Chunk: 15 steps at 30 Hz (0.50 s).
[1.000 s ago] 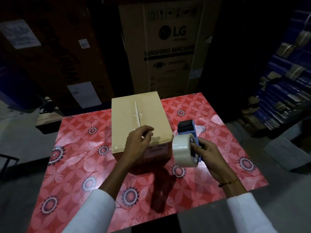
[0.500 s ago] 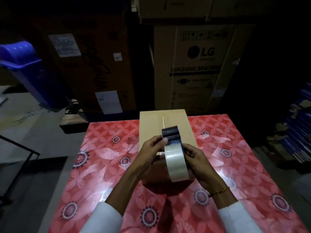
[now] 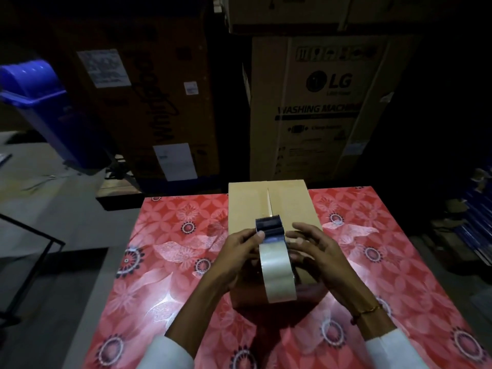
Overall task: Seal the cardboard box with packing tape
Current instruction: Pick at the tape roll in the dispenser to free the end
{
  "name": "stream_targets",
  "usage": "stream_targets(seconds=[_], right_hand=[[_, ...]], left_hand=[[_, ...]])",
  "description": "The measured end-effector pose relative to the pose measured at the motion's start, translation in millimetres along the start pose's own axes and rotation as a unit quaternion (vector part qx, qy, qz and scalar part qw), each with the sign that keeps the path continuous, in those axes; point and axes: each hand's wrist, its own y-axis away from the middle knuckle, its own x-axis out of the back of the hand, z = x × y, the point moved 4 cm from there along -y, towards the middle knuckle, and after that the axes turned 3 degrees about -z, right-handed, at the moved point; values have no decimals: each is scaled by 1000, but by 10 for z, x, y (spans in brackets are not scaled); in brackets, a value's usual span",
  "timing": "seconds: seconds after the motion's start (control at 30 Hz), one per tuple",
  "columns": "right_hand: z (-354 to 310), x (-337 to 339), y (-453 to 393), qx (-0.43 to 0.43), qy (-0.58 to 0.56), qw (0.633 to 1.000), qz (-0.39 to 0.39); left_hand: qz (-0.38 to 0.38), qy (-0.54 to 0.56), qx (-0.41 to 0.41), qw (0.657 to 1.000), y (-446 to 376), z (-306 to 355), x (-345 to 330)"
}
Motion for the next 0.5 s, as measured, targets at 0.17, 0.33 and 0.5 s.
stream_targets(seconds=[0.17,0.33,0.5], right_hand=[[-219,44,-298,30,147,987,-57],[-277,59,-625,39,204,974,-91],[-316,28,-750,67,210,967,-128]], left_hand=[[12,-15,23,1000,-60,52,-129],[25,-14,36,999,-105,74,-265],[69,-15,28,997,-128,45,-306]])
